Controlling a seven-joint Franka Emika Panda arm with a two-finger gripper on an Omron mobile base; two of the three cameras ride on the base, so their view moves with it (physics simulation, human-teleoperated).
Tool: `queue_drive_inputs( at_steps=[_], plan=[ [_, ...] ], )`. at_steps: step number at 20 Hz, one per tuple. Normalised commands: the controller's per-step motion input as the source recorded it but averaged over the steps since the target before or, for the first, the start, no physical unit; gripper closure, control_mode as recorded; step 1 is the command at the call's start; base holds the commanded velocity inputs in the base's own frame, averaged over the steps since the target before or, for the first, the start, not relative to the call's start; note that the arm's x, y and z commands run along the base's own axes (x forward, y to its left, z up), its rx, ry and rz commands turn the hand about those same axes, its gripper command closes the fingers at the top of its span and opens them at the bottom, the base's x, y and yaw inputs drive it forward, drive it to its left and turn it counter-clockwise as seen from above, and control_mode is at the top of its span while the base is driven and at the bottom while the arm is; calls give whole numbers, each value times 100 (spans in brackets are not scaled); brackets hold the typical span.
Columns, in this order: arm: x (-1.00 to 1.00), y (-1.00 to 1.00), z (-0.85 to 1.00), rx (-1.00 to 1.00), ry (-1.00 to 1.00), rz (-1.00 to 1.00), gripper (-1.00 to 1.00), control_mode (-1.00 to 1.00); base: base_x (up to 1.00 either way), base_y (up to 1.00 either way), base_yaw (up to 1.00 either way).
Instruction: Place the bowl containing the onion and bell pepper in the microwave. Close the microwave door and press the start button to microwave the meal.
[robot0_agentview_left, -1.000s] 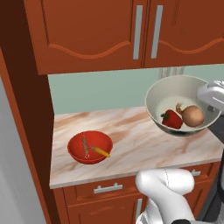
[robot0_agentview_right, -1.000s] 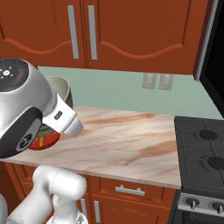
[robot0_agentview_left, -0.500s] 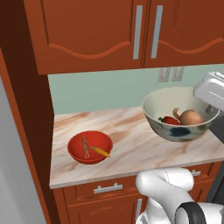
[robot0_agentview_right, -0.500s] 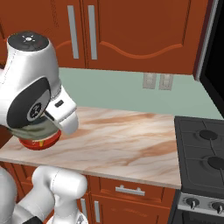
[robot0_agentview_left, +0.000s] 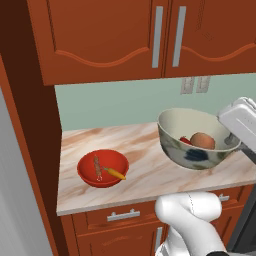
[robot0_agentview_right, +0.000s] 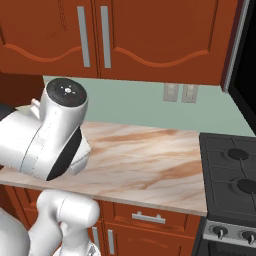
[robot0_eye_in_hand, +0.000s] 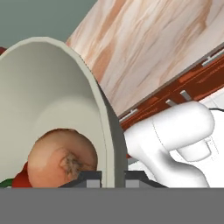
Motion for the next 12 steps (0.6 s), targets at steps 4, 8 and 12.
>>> queue_drive_inputs(
  at_steps=[4, 8, 12],
  plan=[
    [0, 5, -5, 1, -4, -1, 100, -100, 0, 0, 0],
    [0, 0, 0, 0, 0, 0, 100, -100, 0, 0, 0],
    [0, 0, 0, 0, 0, 0, 100, -100, 0, 0, 0]
  ],
)
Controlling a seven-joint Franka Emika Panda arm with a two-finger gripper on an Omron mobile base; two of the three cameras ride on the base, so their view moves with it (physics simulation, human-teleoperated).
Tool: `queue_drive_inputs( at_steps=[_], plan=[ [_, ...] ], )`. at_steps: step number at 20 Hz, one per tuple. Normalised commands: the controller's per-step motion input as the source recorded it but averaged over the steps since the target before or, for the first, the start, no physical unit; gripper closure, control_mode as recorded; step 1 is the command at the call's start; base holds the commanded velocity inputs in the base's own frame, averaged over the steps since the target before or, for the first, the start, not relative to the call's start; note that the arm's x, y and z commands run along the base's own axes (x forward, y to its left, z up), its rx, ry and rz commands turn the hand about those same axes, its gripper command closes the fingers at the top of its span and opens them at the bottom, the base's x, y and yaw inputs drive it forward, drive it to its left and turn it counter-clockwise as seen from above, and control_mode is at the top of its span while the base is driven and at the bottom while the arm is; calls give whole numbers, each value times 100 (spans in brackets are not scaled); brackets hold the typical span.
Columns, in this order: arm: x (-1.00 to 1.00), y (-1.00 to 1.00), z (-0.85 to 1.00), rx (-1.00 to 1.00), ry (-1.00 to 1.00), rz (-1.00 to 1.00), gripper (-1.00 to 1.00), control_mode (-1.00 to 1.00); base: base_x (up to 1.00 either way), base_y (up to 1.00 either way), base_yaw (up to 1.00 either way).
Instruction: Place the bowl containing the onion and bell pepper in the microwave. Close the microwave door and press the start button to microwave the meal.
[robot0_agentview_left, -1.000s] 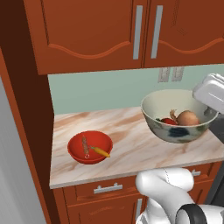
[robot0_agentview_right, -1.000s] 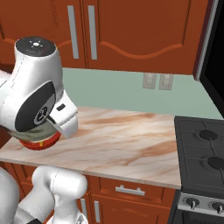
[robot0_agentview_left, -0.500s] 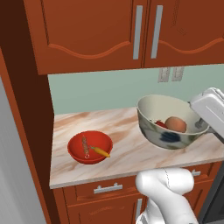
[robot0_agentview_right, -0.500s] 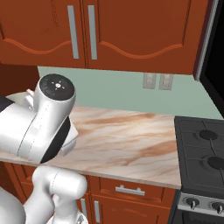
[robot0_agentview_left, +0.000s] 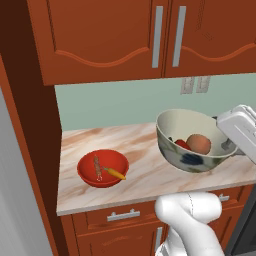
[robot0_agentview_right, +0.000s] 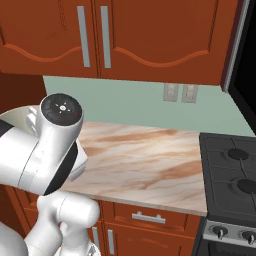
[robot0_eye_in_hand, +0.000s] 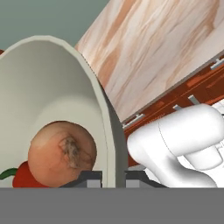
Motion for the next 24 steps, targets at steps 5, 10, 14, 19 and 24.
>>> queue_drive_inputs(
  at_steps=[5, 10, 14, 19, 24],
  plan=[
    [0, 0, 0, 0, 0, 0, 100, -100, 0, 0, 0],
    [0, 0, 0, 0, 0, 0, 100, 100, -1, 0, 0],
    [0, 0, 0, 0, 0, 0, 100, 100, -50, -9, -8],
    [0, 0, 0, 0, 0, 0, 100, 100, -81, -41, -15],
    [0, 0, 0, 0, 0, 0, 100, 100, -48, -46, -26]
  ],
)
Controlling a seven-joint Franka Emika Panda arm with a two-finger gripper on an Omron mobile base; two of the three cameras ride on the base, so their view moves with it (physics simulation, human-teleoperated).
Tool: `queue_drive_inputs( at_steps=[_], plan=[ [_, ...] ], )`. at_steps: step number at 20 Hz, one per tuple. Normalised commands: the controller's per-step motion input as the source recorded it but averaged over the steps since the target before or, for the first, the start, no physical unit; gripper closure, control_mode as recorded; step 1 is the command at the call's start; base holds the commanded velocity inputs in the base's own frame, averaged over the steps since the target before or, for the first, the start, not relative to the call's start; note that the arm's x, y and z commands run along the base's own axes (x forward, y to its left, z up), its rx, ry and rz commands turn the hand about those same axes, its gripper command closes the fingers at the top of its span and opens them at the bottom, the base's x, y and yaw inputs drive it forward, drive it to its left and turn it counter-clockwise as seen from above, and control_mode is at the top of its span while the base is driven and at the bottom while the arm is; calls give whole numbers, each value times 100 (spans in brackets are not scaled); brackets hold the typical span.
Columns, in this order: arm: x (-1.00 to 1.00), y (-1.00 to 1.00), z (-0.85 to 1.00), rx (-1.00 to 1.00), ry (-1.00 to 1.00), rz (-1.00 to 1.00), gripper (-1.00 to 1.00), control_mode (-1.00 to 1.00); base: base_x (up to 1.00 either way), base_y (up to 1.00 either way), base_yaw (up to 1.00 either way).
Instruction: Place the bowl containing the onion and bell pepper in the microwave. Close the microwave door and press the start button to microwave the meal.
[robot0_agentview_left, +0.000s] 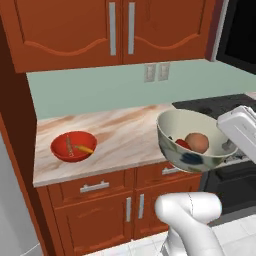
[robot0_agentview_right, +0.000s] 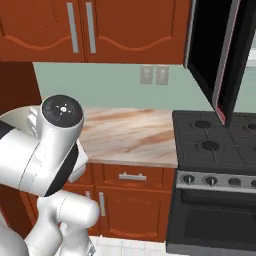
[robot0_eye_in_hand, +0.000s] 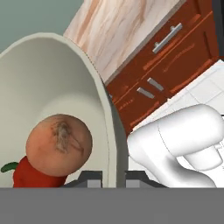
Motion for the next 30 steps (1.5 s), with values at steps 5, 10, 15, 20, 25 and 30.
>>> queue_drive_inputs(
  at_steps=[5, 10, 15, 20, 25, 30],
  plan=[
    [0, 0, 0, 0, 0, 0, 100, 100, -15, -51, -45],
    [0, 0, 0, 0, 0, 0, 100, 100, -1, -49, -53],
    [0, 0, 0, 0, 0, 0, 100, 100, 0, -48, -53],
    [0, 0, 0, 0, 0, 0, 100, 100, 0, -46, -52],
    [0, 0, 0, 0, 0, 0, 100, 100, 0, -51, -49],
    [0, 0, 0, 0, 0, 0, 100, 100, 2, -74, -42]
  ],
)
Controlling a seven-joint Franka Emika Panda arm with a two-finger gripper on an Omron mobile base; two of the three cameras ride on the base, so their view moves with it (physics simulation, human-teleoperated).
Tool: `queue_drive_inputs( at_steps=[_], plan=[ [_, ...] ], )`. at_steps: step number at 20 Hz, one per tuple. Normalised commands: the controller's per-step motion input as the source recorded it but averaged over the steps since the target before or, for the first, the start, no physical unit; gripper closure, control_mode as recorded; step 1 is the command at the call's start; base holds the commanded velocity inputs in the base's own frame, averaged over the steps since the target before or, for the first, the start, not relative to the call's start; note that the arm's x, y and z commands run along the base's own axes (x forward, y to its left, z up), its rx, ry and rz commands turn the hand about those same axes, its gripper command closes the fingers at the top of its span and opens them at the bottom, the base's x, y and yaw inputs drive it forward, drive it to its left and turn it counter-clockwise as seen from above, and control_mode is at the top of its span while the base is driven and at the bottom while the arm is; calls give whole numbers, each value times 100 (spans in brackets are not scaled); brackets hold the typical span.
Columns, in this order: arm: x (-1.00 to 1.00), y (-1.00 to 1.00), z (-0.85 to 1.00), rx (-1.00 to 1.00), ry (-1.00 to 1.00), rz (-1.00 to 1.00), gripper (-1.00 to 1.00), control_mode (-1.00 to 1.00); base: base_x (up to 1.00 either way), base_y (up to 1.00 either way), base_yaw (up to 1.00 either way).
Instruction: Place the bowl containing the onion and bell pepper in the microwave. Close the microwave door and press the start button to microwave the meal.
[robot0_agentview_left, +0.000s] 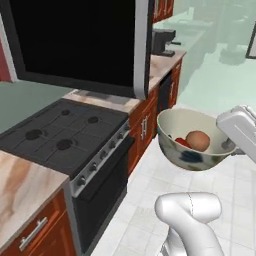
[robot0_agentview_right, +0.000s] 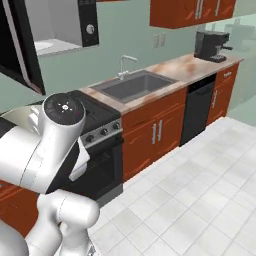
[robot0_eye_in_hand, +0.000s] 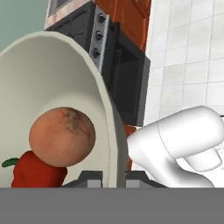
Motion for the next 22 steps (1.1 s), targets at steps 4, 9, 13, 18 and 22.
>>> queue_drive_inputs(
  at_steps=[4, 9, 13, 18, 22],
  plan=[
    [0, 0, 0, 0, 0, 0, 100, 100, 3, -80, -40],
    [0, 0, 0, 0, 0, 0, 100, 100, 27, -35, -24],
    [0, 0, 0, 0, 0, 0, 100, 100, 54, 0, 4],
    [0, 0, 0, 0, 0, 0, 100, 100, 57, -6, 25],
    [0, 0, 0, 0, 0, 0, 100, 100, 59, -14, 36]
  ],
)
